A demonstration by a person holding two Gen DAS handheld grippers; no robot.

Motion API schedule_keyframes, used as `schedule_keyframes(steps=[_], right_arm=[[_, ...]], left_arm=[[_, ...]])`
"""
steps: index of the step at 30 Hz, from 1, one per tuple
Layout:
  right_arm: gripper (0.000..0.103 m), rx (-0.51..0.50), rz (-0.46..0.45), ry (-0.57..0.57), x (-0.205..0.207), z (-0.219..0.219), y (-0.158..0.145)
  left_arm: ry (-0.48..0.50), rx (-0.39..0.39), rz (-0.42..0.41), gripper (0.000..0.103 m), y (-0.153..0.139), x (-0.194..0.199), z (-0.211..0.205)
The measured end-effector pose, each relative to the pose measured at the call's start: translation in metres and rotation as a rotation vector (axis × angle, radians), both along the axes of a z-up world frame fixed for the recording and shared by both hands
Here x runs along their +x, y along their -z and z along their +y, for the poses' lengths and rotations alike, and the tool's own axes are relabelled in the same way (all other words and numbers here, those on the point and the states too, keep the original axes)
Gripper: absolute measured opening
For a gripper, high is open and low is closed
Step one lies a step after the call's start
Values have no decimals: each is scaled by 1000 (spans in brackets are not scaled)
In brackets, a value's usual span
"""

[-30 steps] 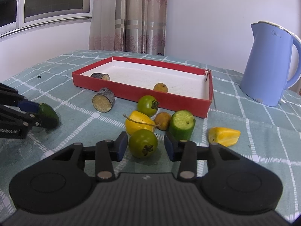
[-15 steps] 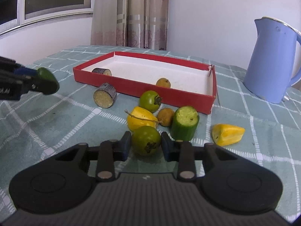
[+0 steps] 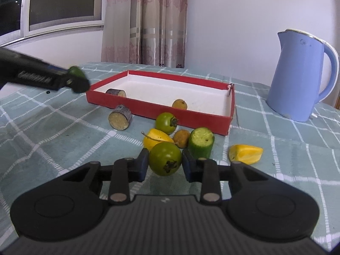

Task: Organize fruits
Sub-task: 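Carry the lime into the red tray and open the left gripper while the right lifts the tomato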

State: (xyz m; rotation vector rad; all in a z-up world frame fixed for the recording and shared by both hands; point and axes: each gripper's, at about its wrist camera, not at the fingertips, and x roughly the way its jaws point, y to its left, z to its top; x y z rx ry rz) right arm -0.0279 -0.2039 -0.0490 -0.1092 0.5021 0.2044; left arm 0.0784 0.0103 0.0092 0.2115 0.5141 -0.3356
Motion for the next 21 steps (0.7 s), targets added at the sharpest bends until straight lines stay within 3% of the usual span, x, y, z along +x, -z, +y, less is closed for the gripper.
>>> schedule_keyframes(steps=[10, 21], right_arm=[[31, 10, -23, 18, -12, -11, -9], [31, 15, -36, 31, -15, -20, -13]], left_arm=[[-21, 67, -2, 30, -1, 69, -33], [-93, 64, 33, 30, 12, 132, -55]])
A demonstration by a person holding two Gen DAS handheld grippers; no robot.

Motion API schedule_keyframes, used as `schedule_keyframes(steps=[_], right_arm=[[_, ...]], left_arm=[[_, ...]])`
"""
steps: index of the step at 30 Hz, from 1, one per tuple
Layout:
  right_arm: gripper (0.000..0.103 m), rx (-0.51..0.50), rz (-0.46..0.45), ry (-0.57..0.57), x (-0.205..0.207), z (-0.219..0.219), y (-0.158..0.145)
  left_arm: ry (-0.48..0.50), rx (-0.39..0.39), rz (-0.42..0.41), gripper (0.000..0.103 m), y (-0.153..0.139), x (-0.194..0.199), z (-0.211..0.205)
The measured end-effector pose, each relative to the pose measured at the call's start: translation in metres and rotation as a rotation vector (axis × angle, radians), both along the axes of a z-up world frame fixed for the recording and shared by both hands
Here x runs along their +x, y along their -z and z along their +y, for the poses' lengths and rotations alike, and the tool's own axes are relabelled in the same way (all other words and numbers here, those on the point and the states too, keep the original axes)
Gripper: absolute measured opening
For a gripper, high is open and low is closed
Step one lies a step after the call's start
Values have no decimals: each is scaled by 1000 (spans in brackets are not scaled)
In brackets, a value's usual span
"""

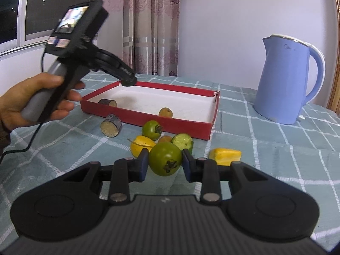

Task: Organize fruits
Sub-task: 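Carry the lime into the red tray and open the left gripper while the right lifts the tomato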

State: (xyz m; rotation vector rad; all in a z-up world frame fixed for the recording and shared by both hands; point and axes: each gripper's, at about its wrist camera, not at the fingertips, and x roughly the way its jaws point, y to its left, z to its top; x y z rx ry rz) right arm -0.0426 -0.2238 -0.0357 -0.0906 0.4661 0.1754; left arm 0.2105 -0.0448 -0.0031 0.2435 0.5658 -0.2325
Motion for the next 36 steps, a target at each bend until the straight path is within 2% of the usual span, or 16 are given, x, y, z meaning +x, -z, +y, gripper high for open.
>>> schedule_keyframes(steps=[10, 16, 20, 27, 28, 30, 31, 32, 36], right_arm=[[31, -9, -12, -8, 3, 3, -5], [31, -12, -27, -13, 3, 6, -12], [31, -13, -23, -15, 5, 7, -12], [31, -15, -24, -14, 6, 7, -15], [31, -15, -25, -14, 6, 7, -15], [31, -15, -26, -13, 6, 7, -15], [31, -16, -27, -13, 6, 7, -16], [31, -16, -26, -13, 6, 7, -16], [31, -12, -22, -14, 7, 7, -15]], left_arm=[[-99, -21, 37, 30, 8, 24, -11], [-134, -4, 68, 30, 19, 35, -12], [-146, -5, 88, 30, 25, 38, -12], [-158, 20, 72, 30, 28, 36, -18], [-158, 19, 70, 34, 28, 35, -18], [-159, 13, 60, 52, 25, 35, -18], [-163, 11, 49, 69, 24, 33, -18], [-169, 10, 34, 80, 22, 32, -17], [-179, 10, -13, 84, 14, 24, -17]])
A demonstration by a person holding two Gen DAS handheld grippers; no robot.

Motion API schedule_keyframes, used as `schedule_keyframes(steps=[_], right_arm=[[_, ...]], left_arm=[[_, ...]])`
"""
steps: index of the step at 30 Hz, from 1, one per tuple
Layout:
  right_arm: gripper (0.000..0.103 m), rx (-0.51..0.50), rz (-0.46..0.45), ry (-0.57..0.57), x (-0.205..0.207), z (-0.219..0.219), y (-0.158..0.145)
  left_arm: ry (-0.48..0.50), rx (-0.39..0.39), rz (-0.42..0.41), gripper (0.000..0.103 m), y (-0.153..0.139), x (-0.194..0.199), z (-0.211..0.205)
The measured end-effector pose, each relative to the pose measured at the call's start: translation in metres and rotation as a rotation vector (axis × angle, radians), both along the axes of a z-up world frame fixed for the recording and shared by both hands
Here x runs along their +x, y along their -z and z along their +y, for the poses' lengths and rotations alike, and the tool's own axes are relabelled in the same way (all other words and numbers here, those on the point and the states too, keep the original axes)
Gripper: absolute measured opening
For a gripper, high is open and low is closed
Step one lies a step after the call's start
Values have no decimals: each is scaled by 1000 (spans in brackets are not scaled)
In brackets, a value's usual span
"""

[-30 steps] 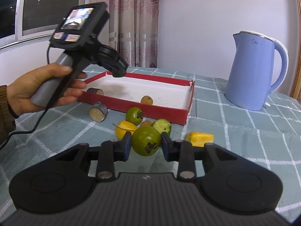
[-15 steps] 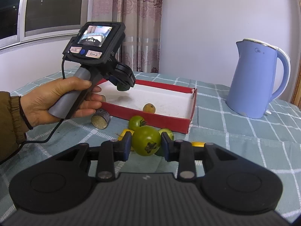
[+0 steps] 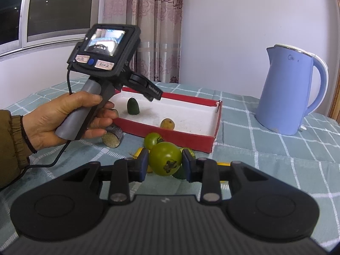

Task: Organize fruits
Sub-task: 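Carry the lime into the red tray and open the left gripper while the right lifts the tomato, then carry the green tomato into the red tray and open the right gripper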

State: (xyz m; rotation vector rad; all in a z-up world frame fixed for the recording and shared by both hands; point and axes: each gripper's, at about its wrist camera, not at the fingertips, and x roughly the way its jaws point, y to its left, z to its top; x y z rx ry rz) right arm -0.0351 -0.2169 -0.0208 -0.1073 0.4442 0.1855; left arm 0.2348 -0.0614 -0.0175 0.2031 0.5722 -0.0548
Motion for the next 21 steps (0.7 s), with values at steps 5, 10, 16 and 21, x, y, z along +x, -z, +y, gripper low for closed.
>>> schedule_keyframes(steps=[5, 10, 16, 21], right_arm=[[31, -5, -6, -1, 6, -1, -2], [31, 1, -30, 0, 18, -5, -13], [31, 48, -43, -4, 50, -14, -28], [31, 43, -53, -3, 89, -10, -38]], left_arm=[[-29, 10, -27, 84, -8, -12, 6], [-61, 19, -32, 84, -13, -36, 20], [-89, -8, -13, 86, -14, -78, 43], [-111, -119, 42, 87, -10, -113, 66]])
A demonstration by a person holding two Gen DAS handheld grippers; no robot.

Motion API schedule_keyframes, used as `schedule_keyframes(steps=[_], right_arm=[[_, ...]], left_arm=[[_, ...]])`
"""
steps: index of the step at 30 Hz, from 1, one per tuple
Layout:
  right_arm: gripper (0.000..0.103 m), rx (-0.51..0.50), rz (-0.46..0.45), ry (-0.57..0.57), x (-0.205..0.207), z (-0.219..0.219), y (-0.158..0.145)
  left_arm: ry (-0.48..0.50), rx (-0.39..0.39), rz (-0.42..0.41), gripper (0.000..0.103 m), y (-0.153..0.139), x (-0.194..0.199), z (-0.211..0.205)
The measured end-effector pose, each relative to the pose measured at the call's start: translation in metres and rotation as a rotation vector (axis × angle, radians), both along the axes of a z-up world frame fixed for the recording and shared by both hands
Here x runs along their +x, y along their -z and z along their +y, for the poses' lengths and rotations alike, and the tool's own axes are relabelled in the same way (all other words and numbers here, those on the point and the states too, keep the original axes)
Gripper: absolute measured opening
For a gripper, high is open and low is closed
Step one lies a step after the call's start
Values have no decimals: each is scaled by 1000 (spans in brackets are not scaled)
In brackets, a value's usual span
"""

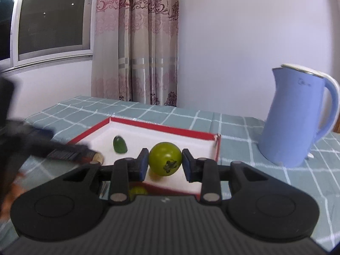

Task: Organize fruits
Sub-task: 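Carry the green tomato into the red tray and open the right gripper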

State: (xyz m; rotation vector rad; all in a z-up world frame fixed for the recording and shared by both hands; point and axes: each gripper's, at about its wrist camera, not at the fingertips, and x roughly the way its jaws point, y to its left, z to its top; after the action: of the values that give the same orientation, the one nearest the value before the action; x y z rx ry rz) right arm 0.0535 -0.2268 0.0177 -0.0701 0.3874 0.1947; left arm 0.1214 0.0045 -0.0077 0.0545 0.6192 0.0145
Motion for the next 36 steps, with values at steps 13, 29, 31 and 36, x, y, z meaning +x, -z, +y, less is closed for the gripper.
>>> schedule_keyframes(steps=[13, 29, 31, 36], right_arm=[[31, 13, 109, 43, 92, 11, 21], [88, -31, 107, 69, 101, 14, 30], [88, -28, 79, 73, 91, 12, 21], [88, -12, -12, 91, 37, -11, 4]], left_arm=[[-44, -27, 64, 87, 19, -54, 8], [11, 4, 58, 87, 20, -66, -6], [21, -1, 50, 87, 19, -68, -5], [57, -5, 12, 87, 18, -70, -8]])
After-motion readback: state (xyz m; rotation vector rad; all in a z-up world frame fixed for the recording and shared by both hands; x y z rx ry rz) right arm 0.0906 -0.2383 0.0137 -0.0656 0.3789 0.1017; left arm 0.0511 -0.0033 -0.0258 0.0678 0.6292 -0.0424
